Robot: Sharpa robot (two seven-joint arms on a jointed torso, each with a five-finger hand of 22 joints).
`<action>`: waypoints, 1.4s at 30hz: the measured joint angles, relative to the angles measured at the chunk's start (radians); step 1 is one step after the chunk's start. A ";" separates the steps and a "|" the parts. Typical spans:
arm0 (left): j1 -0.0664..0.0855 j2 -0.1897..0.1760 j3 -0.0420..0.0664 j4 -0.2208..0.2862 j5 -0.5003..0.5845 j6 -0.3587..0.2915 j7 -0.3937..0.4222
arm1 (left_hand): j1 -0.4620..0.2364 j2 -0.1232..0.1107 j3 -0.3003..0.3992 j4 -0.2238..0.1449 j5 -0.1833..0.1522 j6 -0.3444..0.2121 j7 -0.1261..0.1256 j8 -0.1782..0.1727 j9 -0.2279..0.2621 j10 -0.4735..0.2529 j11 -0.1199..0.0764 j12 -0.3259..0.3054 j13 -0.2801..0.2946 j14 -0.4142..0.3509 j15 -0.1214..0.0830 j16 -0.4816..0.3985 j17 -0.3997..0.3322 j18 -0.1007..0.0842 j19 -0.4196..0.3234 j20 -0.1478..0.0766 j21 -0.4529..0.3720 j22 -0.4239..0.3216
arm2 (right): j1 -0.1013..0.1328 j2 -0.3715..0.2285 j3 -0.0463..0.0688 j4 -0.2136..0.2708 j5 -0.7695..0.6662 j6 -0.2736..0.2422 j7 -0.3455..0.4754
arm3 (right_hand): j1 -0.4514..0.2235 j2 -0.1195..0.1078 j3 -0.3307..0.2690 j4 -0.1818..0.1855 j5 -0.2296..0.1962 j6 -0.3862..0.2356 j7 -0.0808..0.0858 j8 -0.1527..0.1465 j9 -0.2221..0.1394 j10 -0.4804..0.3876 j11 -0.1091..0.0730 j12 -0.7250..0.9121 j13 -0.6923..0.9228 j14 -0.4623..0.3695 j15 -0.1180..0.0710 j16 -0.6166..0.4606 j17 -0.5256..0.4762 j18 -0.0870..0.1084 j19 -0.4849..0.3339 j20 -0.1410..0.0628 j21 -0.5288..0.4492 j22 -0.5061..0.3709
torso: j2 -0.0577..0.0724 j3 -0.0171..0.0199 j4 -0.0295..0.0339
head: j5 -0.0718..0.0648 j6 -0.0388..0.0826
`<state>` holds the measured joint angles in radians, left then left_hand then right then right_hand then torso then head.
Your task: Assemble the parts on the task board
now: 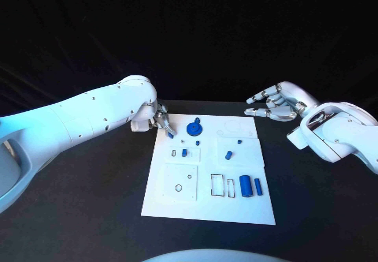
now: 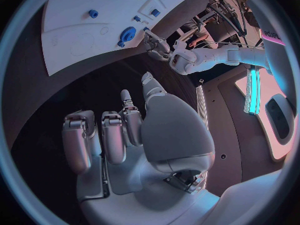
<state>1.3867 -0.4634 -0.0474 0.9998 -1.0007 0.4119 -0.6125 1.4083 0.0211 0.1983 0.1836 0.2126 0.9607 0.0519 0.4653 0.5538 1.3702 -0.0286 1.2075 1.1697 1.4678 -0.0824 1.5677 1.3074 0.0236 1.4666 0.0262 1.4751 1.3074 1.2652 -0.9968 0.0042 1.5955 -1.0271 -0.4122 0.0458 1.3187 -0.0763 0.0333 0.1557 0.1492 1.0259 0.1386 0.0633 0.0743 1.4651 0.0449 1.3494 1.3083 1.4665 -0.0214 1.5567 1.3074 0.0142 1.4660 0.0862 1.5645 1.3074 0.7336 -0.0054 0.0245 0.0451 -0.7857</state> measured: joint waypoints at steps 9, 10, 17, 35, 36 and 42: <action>-0.001 -0.009 -0.001 0.006 0.016 -0.010 0.017 | -0.026 -0.068 0.134 0.071 -0.002 -0.003 0.004 0.016 0.038 -0.003 0.004 -0.009 -0.004 -0.002 0.002 0.000 0.000 0.000 0.000 0.000 -0.004 0.000 | 0.000 0.001 0.000 -0.001 0.000 0.001 0.000 | 0.000 0.000 0.000 0.000 0.000 0.000 0.000 0.000 0.000 0.000 0.000 0.000 0.000 0.000 0.000 0.000 0.000 0.000 0.000 0.000 0.000 0.000 | 0.000 0.0001 0.0000 | 0.002 -0.001; -0.001 -0.013 -0.001 0.009 0.018 -0.013 0.019 | -0.032 -0.074 0.146 0.069 -0.002 -0.003 0.004 0.021 0.042 -0.003 0.004 -0.009 0.001 -0.002 0.002 0.000 0.000 0.000 0.000 0.000 -0.004 0.000 | 0.000 0.002 0.000 -0.001 0.000 0.001 0.000 | 0.000 0.000 0.000 0.000 0.000 0.000 0.000 0.000 0.000 0.000 0.000 0.000 0.000 0.000 0.000 0.000 0.000 0.000 0.000 0.000 0.000 0.000 | 0.000 0.0002 0.0000 | 0.003 -0.001; -0.002 -0.065 -0.001 0.079 0.033 -0.051 0.035 | -0.070 -0.115 0.229 0.044 -0.002 -0.007 0.003 0.041 0.064 0.000 0.007 -0.008 -0.001 -0.002 0.002 0.000 0.000 0.000 0.000 0.000 -0.004 0.000 | 0.000 0.004 0.000 -0.002 0.001 0.003 0.000 | 0.004 0.004 -0.003 0.003 0.000 0.000 0.000 0.000 0.000 0.000 0.000 0.000 0.000 0.000 0.000 0.000 0.001 0.000 0.000 0.000 0.000 0.001 | -0.001 0.0011 0.0002 | 0.004 0.000; -0.029 -0.240 -0.002 0.398 -0.018 -0.222 0.098 | -0.095 -0.156 0.282 0.024 -0.006 -0.010 0.004 0.059 0.084 0.013 0.002 0.001 0.006 -0.002 0.002 0.000 0.000 0.000 0.000 0.000 -0.004 0.000 | 0.000 0.003 0.000 -0.006 0.004 0.006 -0.001 | 0.004 0.004 -0.003 0.003 0.000 0.000 0.000 0.000 0.000 0.000 0.000 0.000 0.000 0.000 0.000 0.000 0.001 0.000 0.000 0.000 0.000 0.001 | -0.001 0.0004 0.0029 | 0.009 -0.001; -0.032 -0.244 -0.002 0.410 -0.022 -0.227 0.098 | -0.095 -0.156 0.282 0.023 -0.006 -0.010 0.004 0.059 0.084 0.013 0.002 0.001 0.007 -0.002 0.002 0.000 0.000 0.000 0.000 0.000 -0.004 0.000 | 0.000 0.003 0.000 -0.007 0.004 0.006 -0.001 | 0.004 0.004 -0.003 0.003 0.000 0.000 0.000 0.000 0.000 0.000 0.000 0.000 0.000 0.000 0.000 0.000 0.001 0.000 0.000 0.000 0.000 0.000 | -0.001 0.0002 0.0031 | 0.010 -0.001; -0.044 -0.255 -0.003 0.438 -0.036 -0.233 0.086 | -0.097 -0.157 0.282 0.023 -0.006 -0.010 0.004 0.059 0.084 0.016 0.005 0.001 0.008 -0.002 0.002 0.000 0.001 0.000 0.000 0.000 -0.004 0.000 | 0.000 0.004 -0.001 -0.007 0.005 0.007 -0.001 | 0.004 0.004 -0.003 0.003 0.000 0.000 0.000 0.000 0.000 0.000 0.000 0.000 0.000 0.000 0.000 0.000 0.000 0.000 0.000 0.000 0.000 0.000 | -0.001 0.0000 0.0030 | 0.013 -0.003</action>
<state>1.3427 -0.7182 -0.0505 1.4375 -1.0370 0.1785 -0.5266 1.3114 -0.1364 0.4806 0.2066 0.2068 0.9506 0.0556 0.5242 0.6382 1.3867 -0.0234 1.2082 1.1772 1.4653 -0.0799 1.5677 1.3082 0.0235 1.4666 0.0262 1.4716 1.3073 1.2651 -0.9929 0.0035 1.5880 -1.0223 -0.4052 0.0452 1.3226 -0.0723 0.0305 0.1586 0.1492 1.0260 0.1385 0.0633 0.0740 1.4651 0.0448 1.3494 1.3083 1.4665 -0.0214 1.5567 1.3078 0.0142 1.4660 0.0862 1.5645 1.3078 0.7326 -0.0054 0.0275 0.0585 -0.7884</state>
